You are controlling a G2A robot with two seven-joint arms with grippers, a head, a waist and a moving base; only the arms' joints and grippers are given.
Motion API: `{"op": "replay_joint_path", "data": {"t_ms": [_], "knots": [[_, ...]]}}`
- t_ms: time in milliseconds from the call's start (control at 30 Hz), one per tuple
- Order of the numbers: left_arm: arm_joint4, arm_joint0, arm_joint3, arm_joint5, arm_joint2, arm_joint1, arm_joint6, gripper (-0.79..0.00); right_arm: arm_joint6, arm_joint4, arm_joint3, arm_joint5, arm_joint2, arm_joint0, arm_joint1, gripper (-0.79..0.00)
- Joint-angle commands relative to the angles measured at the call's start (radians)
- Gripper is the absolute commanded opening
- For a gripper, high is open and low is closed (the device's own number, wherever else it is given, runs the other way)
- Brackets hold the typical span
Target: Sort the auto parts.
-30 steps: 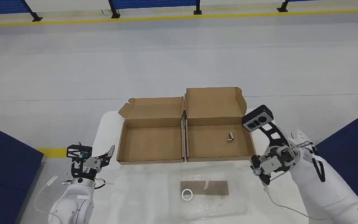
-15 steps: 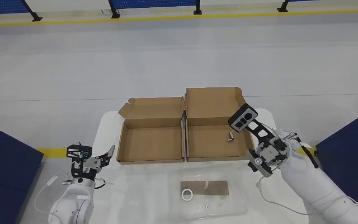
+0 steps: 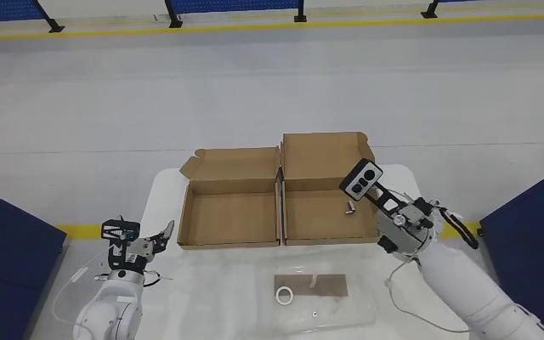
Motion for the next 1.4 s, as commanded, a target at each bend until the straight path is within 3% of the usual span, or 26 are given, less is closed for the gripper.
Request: {"op": "replay_joint_path", "data": {"t_ms": [0, 367, 633, 800, 1367], "knots": [[0.000, 0.000, 0.000, 0.000, 0.000, 0.000, 0.000, 0.000, -0.006, 0.015, 0.003, 0.015, 0.000, -0.002, -0.007, -0.785], [0.000, 0.000, 0.000, 0.000, 0.000, 0.000, 0.000, 0.000, -0.014, 0.046, 0.011, 0.058, 0.013, -0.017, -0.043, -0.785], [0.000, 0.000, 0.000, 0.000, 0.000, 0.000, 0.000, 0.000, -0.025, -0.135, 0.027, 0.053, 0.042, -0.019, -0.052, -0.785], [0.000, 0.000, 0.000, 0.000, 0.000, 0.000, 0.000, 0.000, -0.016, -0.161, 0.031, 0.060, 0.059, -0.036, -0.059, -0.785], [0.000, 0.000, 0.000, 0.000, 0.000, 0.000, 0.000, 0.000, 0.000, 0.075, 0.003, 0.146, 0.096, -0.099, -0.103, -0.785]]}}
